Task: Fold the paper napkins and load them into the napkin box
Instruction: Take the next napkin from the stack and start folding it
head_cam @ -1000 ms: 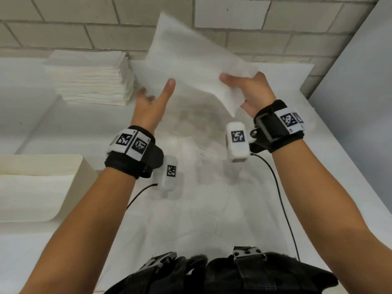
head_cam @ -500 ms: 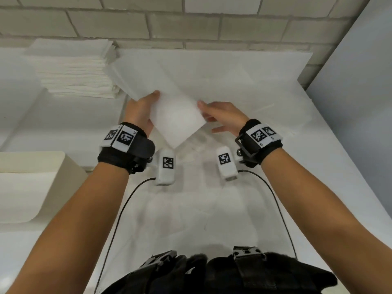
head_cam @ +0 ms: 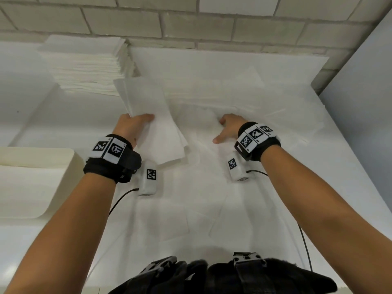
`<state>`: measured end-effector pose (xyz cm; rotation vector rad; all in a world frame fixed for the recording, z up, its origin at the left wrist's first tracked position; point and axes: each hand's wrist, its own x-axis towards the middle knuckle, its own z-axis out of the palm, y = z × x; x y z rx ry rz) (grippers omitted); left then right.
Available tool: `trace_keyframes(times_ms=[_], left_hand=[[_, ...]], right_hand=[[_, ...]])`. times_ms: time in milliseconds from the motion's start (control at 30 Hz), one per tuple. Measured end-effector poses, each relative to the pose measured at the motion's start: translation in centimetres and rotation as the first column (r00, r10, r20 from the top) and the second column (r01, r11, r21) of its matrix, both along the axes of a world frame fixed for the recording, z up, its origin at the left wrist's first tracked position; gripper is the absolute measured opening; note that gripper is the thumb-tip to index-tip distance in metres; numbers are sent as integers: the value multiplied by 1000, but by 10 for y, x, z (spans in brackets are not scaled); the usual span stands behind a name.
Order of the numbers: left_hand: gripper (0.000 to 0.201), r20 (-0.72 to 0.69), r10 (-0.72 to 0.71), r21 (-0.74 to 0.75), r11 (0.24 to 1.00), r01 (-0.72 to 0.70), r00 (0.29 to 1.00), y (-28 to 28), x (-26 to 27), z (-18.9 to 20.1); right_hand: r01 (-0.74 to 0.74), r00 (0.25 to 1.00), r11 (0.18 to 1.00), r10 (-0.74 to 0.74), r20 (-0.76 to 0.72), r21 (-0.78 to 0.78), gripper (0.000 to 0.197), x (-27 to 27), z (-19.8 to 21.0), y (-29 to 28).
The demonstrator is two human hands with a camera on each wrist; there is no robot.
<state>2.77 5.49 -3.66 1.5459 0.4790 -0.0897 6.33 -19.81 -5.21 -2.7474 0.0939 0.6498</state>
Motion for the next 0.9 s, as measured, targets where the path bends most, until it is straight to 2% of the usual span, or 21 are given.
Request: trace_keyframes(times_ms=[67, 133, 200, 267, 333, 400, 500, 667, 733, 800, 900], left_hand=[[43, -25, -31, -27, 999, 30, 999, 1, -1, -1], [50, -40, -69, -57, 996, 67, 997, 2, -1, -2], [50, -40, -109, -64, 992, 107, 993, 3, -1, -5], [35, -45, -141, -80, 987, 137, 989, 2, -2, -7], [13, -55, -176, -104, 980, 170, 983, -2, -4, -6], [12, -57, -206, -108, 974, 199, 977, -5, -2, -8], [32, -71, -248, -107, 965, 240, 966, -8, 2, -11], [31, -61, -265, -112, 960, 257, 962, -12, 8, -13], [31, -63, -267, -112, 959, 259, 962, -12, 10, -13], [34, -62, -235, -108, 968, 228, 970, -12, 12, -13], [42, -51, -164, -110, 981, 158, 985, -14, 14, -11]], right_hand=[[18, 1000, 1000, -18, -15, -2, 78, 1, 4, 0], [66, 997, 997, -68, 47, 27, 66, 0, 7, -2], [142, 981, 983, -155, 113, 118, 52, -4, 7, -5], [162, 968, 976, -186, 166, 148, 42, -9, 7, -8], [156, 961, 982, -176, 213, 105, 29, -15, 4, -8], [173, 953, 980, -191, 236, 94, 30, -20, 1, -8], [224, 920, 961, -263, 292, 160, 33, -24, -1, -10], [273, 877, 947, -317, 362, 168, 16, -28, -1, -14], [292, 855, 927, -364, 370, 237, 15, -30, 2, -17], [289, 824, 847, -457, 334, 447, 14, -31, 10, -20], [223, 804, 568, -566, 180, 792, 10, -36, 32, -21]])
